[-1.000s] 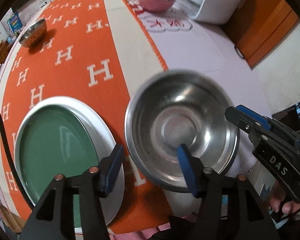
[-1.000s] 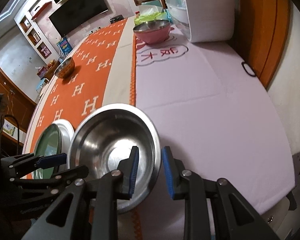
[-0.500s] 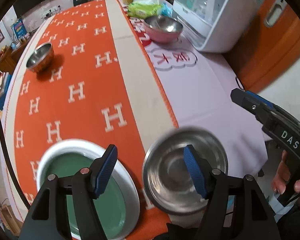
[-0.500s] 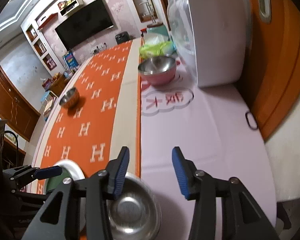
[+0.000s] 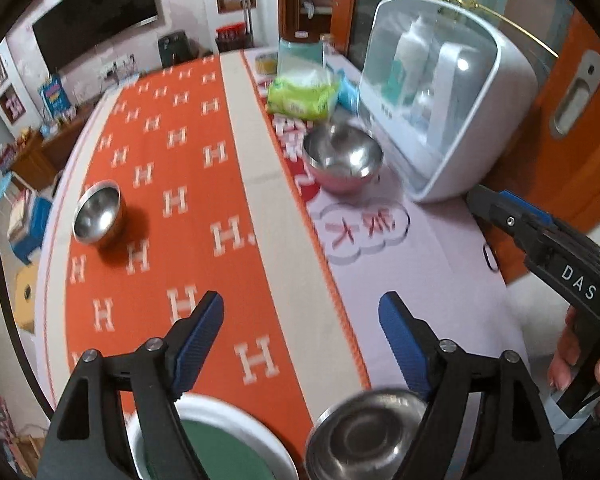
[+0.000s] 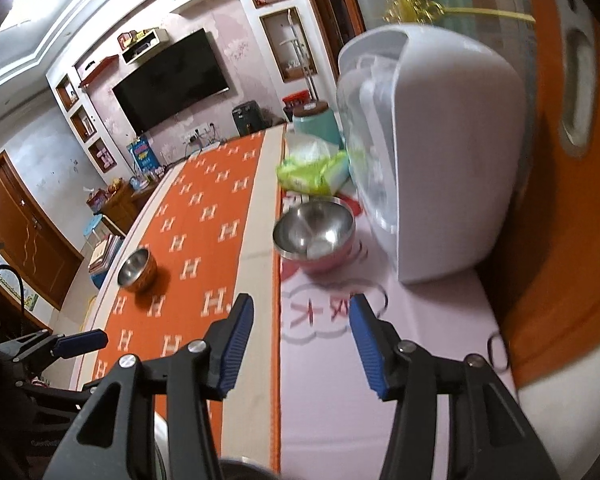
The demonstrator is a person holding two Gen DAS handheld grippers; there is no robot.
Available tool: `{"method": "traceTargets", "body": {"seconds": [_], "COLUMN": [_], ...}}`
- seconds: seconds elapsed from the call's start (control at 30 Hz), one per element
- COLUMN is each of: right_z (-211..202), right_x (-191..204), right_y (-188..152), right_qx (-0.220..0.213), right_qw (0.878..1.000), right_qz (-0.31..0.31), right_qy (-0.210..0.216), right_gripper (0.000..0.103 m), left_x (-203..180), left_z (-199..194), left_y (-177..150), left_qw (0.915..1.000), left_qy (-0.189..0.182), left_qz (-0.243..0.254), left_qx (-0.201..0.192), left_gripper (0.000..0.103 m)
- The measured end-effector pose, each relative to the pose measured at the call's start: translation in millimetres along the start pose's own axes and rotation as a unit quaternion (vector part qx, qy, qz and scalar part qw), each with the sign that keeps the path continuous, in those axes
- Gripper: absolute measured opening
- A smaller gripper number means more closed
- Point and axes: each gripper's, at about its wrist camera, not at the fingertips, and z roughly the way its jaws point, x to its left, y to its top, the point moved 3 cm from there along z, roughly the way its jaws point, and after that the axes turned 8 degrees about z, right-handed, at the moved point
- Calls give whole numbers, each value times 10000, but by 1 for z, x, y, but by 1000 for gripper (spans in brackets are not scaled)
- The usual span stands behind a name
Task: Organize plates and bowls
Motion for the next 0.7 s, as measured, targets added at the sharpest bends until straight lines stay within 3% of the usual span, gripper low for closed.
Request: {"method": "traceTargets", "body": {"seconds": [0.33, 0.53, 0.7], "right_z": [14, 37, 62], "right_x": [-3, -16, -32], "right_y": [48, 48, 44], "right_qx": [-291, -242, -189], "right_qw": [9995, 9991, 9981], "right_qz": [36, 284, 559], "right_qy": [153, 201, 171], "right_gripper": [60, 60, 60], "left_x": [9, 16, 12], "left_z": [20, 35, 64], "left_y": [64, 90, 102], "left_qw": [9991, 9984, 9984], "left_qy": [377, 313, 29], "left_qz": [-75, -352, -495], "left_qx": [-159, -299, -257], "left_gripper": [79, 79, 79]}}
